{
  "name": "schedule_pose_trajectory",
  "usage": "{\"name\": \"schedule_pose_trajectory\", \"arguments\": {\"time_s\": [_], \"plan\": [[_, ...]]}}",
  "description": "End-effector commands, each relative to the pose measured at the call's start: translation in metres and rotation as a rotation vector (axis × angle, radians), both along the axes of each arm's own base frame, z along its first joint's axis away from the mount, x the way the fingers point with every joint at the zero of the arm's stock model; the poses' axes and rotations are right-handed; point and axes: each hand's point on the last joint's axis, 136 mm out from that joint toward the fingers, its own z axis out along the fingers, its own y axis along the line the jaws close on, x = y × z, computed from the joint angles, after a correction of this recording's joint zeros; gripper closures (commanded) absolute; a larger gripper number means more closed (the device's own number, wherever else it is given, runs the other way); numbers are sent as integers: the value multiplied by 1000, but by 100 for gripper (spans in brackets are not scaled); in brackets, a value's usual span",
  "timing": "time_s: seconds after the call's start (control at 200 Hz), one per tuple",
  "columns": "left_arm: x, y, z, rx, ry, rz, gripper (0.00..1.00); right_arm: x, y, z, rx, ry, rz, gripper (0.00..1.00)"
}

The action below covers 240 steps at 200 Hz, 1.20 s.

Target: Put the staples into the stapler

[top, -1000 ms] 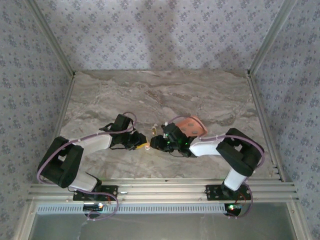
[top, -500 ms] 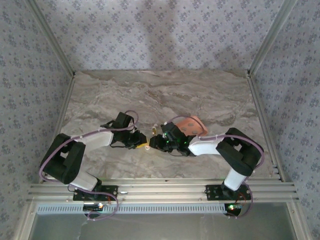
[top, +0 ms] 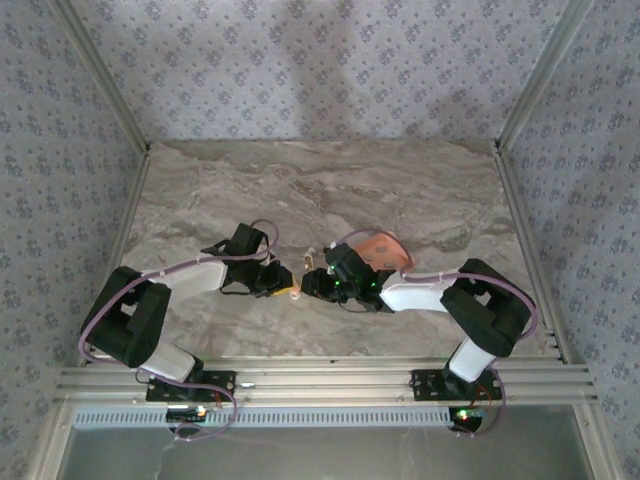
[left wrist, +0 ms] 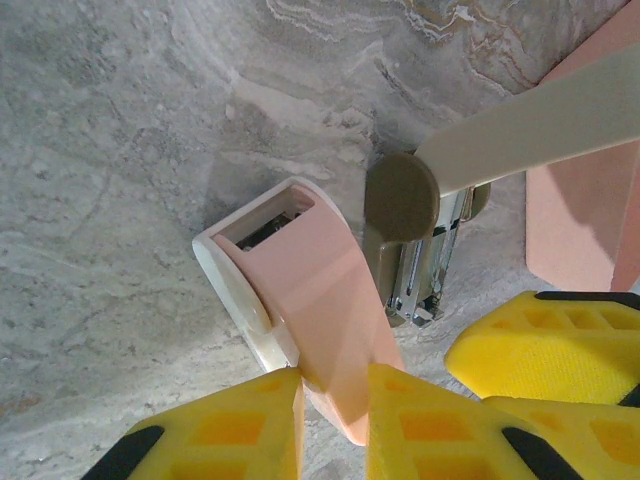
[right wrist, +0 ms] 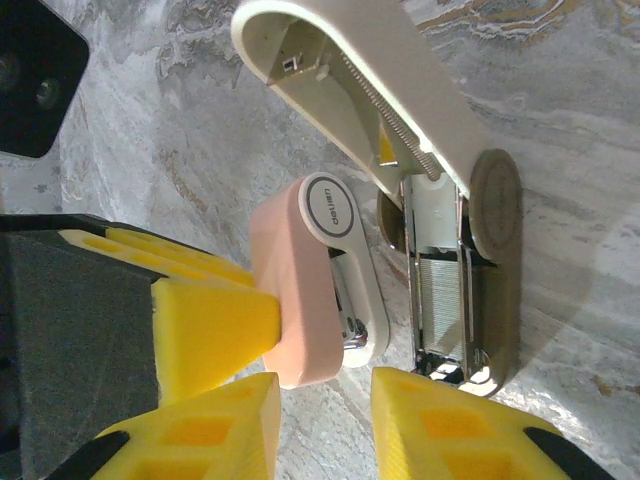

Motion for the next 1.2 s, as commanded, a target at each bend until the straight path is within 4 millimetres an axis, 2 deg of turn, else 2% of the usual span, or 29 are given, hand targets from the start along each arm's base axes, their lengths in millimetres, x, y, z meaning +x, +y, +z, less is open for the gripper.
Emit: {"name": "schedule_pose_trajectory", "arguments": {"time_s": [0.0, 0.52, 0.864, 1.114, 1.194], "plan": [[-48, 57, -59, 304, 183, 18, 80, 0, 5, 7, 3, -6, 5, 70], [-47, 54, -58, 285, 174, 24, 80, -8, 26, -6, 13, 93, -1, 73], [-47, 52, -59, 271, 173, 19, 80, -7, 17, -22, -69, 122, -24, 78], [-48, 51, -62, 268, 181, 17, 80, -20, -7, -55, -181, 227, -62, 84], [-47, 50, -60, 262, 174, 17, 80, -19, -9, -55, -180, 222, -55, 84]]}}
